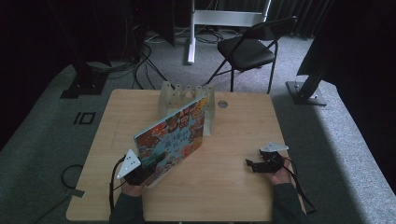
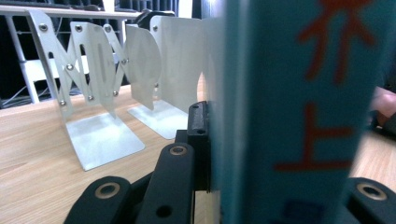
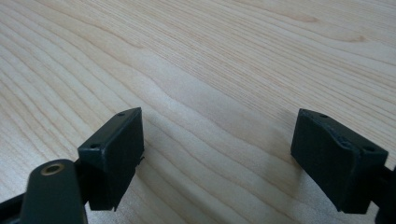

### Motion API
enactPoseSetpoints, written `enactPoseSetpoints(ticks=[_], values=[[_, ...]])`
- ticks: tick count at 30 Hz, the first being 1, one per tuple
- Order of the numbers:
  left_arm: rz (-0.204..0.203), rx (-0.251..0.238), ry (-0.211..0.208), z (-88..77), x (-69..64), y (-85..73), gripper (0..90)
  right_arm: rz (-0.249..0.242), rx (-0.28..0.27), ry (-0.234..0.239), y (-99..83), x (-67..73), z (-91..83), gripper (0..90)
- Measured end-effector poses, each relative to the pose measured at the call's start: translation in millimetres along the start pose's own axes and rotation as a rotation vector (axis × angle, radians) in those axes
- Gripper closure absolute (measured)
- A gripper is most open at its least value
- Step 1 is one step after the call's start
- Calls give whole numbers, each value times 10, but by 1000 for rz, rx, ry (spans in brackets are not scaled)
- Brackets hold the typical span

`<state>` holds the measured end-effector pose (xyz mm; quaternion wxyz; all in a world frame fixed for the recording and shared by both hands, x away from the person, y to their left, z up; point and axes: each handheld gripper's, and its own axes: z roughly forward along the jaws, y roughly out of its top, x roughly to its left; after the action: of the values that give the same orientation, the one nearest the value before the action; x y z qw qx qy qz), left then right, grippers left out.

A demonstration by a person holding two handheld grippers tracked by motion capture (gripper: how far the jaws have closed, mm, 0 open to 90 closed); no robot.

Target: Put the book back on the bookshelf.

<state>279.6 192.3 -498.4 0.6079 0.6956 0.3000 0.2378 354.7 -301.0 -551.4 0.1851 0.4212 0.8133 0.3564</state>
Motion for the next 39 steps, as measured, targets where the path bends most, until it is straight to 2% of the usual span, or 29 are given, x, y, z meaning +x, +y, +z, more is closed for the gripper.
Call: enactPoseSetpoints(ticks=[16,39], values=[[-32,-9,40,-66,72,-6,807,2,1,1,0,1,-1,169],[-29,-11,76,-163,112,13,808,2,1,0,0,1,-1,169]])
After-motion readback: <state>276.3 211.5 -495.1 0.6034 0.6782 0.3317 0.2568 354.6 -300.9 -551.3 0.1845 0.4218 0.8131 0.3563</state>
